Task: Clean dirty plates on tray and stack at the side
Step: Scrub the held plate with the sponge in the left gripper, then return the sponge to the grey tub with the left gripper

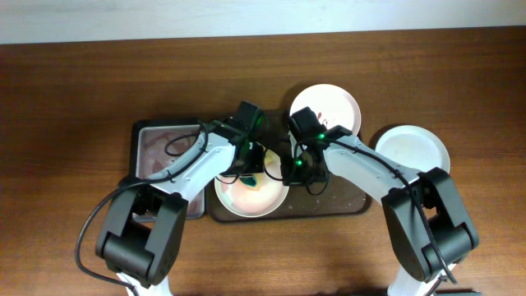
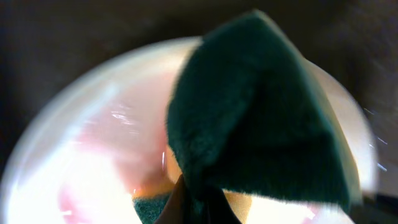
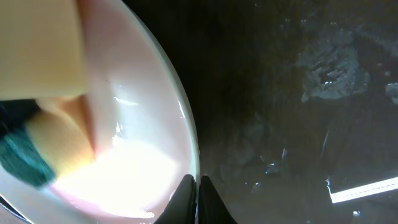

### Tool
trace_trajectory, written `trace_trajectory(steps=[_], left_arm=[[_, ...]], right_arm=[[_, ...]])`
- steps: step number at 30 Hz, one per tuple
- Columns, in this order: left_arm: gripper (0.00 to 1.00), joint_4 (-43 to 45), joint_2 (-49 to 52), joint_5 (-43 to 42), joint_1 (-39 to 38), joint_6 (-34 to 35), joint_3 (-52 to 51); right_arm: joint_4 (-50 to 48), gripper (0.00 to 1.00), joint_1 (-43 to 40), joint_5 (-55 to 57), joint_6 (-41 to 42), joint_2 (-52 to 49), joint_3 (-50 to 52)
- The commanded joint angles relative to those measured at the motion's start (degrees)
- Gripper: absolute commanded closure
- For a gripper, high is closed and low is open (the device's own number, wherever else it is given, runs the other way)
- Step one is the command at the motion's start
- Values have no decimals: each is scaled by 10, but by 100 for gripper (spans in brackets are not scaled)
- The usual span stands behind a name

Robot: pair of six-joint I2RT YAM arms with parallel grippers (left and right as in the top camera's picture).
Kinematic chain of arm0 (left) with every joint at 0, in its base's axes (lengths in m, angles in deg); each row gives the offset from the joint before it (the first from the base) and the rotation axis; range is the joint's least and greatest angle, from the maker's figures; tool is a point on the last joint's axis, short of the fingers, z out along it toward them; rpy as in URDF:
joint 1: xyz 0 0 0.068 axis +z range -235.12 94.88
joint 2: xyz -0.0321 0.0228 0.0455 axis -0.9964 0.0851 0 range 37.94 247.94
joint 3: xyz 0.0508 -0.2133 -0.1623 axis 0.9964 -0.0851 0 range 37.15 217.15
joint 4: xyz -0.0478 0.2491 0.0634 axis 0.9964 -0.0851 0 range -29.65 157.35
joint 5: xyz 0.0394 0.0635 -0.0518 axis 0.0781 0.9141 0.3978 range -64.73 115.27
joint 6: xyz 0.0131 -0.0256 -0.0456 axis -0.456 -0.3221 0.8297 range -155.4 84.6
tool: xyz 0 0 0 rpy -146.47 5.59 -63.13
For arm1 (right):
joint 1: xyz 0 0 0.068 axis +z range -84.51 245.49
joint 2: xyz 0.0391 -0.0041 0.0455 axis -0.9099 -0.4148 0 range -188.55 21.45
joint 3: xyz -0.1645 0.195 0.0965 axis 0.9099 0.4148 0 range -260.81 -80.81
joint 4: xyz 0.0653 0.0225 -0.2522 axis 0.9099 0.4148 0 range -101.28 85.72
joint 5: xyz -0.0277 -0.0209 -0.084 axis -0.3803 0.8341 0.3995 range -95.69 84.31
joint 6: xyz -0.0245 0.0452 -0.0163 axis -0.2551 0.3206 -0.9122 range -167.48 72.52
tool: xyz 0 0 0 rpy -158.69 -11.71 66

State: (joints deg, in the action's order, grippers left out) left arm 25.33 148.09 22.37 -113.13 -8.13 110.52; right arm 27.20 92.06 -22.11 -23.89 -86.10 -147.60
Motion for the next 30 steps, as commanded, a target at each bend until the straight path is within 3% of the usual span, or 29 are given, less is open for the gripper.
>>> trace_trajectory(steps=[1,8,9,10,14,22,30], left_arm=[[100,-15,9,111,36,0,6],[100,-106,-52,96,63,-2,81],[100,-109,-72,73,67,-21,85],[100,-113,-90,63,72,-28,85],[100,-152,-108,63,106,-32,84],[100,-150,-107,52,203,-84,54],[100,-68,-107,23,227,-139,-42]], right_arm=[[4,96,-3,5,-6,1,-2],[1,93,-3,5,-6,1,-2],[-3,78,-3,5,-7,1,-2],[-9,71,-3,5,-9,1,-2],[-4,89,-3,5,-9,1,-2],[23,94,-3,-4,-9,1,-2],[11,96,-3,7,-8,1,-2]])
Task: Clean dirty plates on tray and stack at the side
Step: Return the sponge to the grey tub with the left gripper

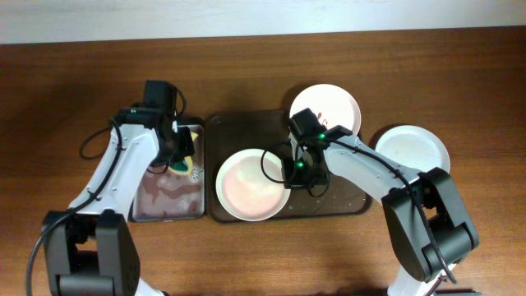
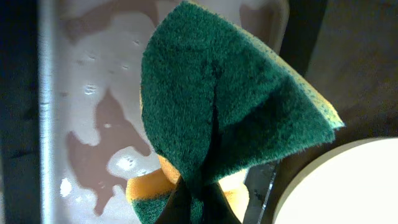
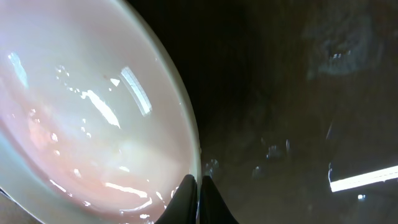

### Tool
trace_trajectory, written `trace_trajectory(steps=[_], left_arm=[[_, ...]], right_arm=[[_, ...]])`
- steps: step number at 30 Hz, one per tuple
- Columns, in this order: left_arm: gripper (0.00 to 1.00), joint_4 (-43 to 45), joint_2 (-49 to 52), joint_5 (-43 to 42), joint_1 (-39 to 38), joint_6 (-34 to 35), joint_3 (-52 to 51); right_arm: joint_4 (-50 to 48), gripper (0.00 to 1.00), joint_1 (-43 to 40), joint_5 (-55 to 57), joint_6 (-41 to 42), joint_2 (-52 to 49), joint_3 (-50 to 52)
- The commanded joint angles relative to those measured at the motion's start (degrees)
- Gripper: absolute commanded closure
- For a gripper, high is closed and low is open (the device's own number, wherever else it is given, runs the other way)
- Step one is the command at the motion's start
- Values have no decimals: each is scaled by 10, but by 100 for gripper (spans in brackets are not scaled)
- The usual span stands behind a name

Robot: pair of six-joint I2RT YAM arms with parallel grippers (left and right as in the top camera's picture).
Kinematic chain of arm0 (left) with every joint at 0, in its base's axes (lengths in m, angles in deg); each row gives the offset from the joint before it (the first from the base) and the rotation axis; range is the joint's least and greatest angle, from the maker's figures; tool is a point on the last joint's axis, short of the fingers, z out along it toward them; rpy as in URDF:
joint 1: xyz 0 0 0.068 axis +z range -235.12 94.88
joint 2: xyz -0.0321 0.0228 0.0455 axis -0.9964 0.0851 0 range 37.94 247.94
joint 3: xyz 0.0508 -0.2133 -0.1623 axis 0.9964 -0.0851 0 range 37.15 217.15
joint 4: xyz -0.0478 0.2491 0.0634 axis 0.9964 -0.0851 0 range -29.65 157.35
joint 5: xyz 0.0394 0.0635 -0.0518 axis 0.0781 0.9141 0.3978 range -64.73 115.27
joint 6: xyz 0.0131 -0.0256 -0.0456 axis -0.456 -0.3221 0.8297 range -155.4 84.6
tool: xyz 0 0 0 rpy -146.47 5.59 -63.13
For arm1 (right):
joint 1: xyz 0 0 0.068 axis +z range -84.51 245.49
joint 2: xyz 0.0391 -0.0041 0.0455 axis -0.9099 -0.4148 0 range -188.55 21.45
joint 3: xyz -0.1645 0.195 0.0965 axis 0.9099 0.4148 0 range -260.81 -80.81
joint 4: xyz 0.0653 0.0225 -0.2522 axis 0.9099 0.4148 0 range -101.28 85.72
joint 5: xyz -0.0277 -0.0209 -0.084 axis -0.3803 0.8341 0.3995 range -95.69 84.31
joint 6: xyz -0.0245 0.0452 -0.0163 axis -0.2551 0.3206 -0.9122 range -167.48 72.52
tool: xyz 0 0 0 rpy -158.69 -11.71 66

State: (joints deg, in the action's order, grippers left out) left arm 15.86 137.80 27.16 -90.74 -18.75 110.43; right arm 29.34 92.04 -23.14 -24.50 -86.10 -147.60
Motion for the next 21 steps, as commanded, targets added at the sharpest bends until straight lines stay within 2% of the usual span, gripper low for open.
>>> trace_trajectory(steps=[1,3,6,9,11,17,21], left_arm=[[100,40,-3,-23,3,-33,-51],[100,70,-3,-5,3,-33,-75],[90,116,-3,9,3,-32,-117],[64,144,-3,9,3,-32,-148],[53,147,-3,9,3,-31,-155],[46,154,-3,9,3,-30,-155],[46,155,-3,9,3,-30,-155]], right_arm=[[-19,96,-4,28,-2,2,-2],[-33,96,-4,47,-2,2,-9],[-24,96,-3,78,-3,5,-36],[10,96,-3,123,-19,17,-71],[41,96,-3,153,-41,25,-97],[143,96,-3,244,-80,50,-160],[156,96,-3,255,-82,60,-164]])
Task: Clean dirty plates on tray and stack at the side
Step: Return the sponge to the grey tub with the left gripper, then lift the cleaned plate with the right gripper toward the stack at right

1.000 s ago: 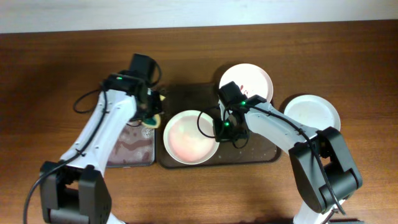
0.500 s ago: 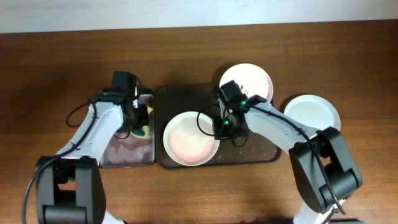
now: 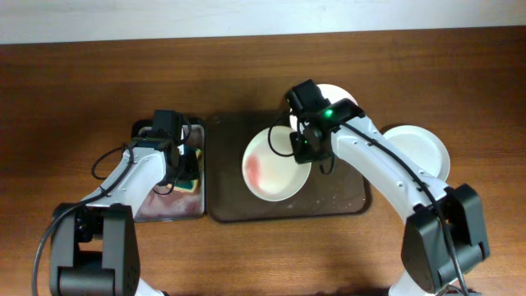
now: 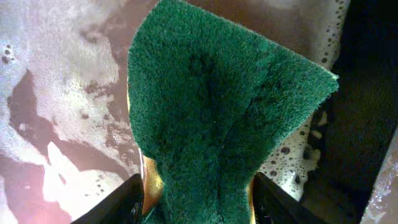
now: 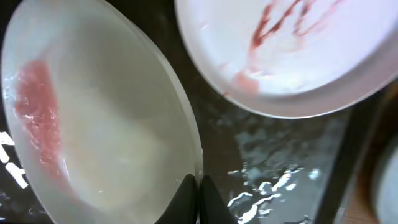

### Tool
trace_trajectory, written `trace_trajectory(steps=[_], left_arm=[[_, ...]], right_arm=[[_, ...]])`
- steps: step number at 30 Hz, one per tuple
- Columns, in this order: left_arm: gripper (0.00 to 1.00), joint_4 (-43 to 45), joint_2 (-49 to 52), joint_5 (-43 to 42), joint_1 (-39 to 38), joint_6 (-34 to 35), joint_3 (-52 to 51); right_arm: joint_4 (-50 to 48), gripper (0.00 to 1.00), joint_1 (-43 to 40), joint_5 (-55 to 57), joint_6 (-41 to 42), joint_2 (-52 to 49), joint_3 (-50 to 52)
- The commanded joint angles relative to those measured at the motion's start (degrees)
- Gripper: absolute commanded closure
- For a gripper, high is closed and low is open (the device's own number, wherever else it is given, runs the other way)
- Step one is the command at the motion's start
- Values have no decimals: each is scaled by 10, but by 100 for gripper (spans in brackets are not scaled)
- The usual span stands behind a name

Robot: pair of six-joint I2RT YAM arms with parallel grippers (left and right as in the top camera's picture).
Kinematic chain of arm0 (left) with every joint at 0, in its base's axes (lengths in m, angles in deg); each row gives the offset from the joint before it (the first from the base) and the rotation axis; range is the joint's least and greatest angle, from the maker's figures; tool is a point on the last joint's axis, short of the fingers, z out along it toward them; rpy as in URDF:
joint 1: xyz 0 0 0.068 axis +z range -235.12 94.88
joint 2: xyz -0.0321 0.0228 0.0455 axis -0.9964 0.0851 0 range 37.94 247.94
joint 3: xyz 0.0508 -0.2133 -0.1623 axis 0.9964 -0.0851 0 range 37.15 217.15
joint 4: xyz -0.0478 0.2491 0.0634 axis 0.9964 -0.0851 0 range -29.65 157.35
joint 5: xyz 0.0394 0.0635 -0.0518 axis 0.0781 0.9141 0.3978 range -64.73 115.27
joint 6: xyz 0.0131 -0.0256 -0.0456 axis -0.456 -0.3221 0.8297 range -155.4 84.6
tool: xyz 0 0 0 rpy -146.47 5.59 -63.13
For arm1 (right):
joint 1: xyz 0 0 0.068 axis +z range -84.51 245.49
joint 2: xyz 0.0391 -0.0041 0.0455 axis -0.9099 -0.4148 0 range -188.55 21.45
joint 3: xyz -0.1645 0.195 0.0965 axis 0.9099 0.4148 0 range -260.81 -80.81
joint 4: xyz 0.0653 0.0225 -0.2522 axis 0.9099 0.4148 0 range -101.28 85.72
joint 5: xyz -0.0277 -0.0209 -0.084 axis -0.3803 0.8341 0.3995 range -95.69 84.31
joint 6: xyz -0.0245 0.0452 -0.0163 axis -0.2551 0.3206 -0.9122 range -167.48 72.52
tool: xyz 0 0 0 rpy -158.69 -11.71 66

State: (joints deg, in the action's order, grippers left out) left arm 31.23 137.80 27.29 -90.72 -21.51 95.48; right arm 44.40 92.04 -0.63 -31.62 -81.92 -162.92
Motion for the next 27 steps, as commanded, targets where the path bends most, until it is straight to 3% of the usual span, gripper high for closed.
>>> trace_trajectory(steps=[1,10,24,26,27], left_arm=[[46,1,-3,7,3,-3,-5],[46,1,-3,5,3,-3,-5],[46,-1,-3,3,3,-3,-5],[46,-3,-3,3,3,-3,-5],[46,-3,-3,3,3,-3,-5]], right_arm=[[10,96,-3,17,-10,18,-10],[5,96,-3,-71,-7,17,25],[-142,95,-3,-110,12,16,212],[-147,81,-3,-121,18,16,222],[-153,79,-3,-130,18,16,227]])
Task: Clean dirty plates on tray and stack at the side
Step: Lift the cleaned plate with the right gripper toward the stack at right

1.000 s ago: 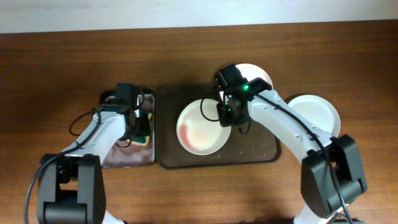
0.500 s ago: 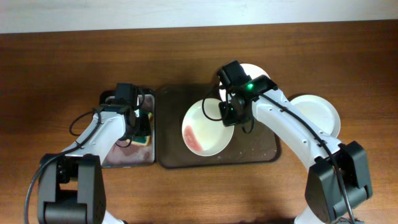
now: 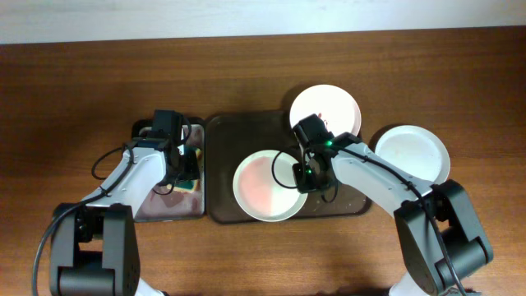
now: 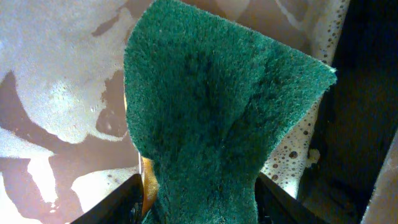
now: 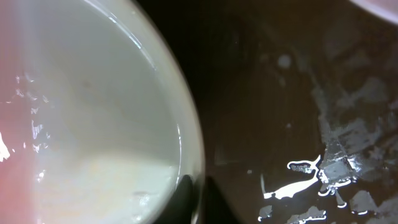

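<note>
A white plate with a pink film lies on the dark tray, toward its front. My right gripper is shut on the plate's right rim, seen close in the right wrist view with the plate to its left. A second plate with a red smear sits at the tray's back right corner. My left gripper stands open in the soapy tray. The green and yellow sponge lies between its spread fingers.
A clean white plate rests on the wooden table right of the dark tray. Foamy water covers the soapy tray's floor. Wet streaks shine on the dark tray beside the held plate.
The right gripper, still shut on the plate's rim, has moved from mid-tray to the tray's front, and the plate now lies flatter. The left gripper and sponge have stayed in the soapy tray.
The left gripper pressed the sponge into the plate while the right gripper held its rim. Then the sponge was over the soapy tray, still pinched. Then the left gripper stood open around it there, with the plate raised and tilted. Now the plate sits low at the tray's front.
</note>
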### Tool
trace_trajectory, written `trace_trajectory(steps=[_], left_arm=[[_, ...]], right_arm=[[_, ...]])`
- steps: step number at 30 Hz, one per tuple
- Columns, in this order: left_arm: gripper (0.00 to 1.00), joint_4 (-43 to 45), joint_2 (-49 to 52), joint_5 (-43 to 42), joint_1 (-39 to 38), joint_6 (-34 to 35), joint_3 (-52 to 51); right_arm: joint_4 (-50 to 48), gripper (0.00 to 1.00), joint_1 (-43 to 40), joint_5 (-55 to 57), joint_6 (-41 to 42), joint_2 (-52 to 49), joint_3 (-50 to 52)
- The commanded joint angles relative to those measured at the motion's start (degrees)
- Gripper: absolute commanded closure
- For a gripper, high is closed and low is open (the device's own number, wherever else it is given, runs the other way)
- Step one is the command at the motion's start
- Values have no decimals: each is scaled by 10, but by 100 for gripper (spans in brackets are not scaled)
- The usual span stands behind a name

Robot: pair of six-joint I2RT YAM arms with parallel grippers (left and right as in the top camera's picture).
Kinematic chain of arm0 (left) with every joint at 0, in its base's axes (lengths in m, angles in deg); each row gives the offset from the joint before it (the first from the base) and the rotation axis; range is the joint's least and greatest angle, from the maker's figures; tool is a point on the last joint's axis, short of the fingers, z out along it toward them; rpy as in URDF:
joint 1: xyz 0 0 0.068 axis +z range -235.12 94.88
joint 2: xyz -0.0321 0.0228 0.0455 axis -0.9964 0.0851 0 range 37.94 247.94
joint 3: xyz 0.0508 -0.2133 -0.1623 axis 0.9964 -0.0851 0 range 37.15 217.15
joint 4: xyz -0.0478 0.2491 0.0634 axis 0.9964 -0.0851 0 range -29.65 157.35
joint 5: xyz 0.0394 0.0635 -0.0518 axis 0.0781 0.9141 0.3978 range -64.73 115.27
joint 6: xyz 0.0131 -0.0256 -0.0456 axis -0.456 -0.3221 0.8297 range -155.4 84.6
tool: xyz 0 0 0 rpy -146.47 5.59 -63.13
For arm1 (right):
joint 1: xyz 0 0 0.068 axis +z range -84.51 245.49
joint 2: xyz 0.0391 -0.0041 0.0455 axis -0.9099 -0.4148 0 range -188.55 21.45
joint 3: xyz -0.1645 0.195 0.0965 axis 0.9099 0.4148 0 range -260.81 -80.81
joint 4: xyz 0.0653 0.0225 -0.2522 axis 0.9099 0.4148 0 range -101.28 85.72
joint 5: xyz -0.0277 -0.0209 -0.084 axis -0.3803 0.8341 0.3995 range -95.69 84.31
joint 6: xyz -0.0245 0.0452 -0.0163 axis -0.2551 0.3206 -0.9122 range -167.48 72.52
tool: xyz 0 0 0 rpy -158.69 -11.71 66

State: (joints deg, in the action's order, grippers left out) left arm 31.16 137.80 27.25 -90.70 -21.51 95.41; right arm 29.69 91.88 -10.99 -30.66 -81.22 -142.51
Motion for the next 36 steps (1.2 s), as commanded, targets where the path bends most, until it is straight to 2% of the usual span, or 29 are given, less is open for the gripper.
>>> trace_trajectory(steps=[1,4,5,7,12,16,27,31,36], left_arm=[[46,-3,-3,4,2,-3,-5],[46,-3,-3,3,2,-3,-5],[46,-3,-3,3,2,-3,-5],[46,-3,-3,3,2,-3,-5],[46,-5,-3,3,2,-3,-5],[46,-5,-3,3,2,-3,-5],[46,-5,-3,4,2,-3,-5],[46,-5,-3,4,2,-3,-5],[45,-4,-3,4,2,-3,-5]], right_arm=[[-12,79,-1,-38,8,9,28],[-21,79,-1,-52,16,9,32],[-21,82,-1,-52,20,9,32],[-23,95,-1,-52,21,9,32],[-40,96,-2,-50,21,10,23],[-25,96,-3,-35,-3,19,-44],[128,96,3,225,-49,32,-249],[141,96,24,317,-49,41,-265],[141,96,89,450,-48,46,-265]])
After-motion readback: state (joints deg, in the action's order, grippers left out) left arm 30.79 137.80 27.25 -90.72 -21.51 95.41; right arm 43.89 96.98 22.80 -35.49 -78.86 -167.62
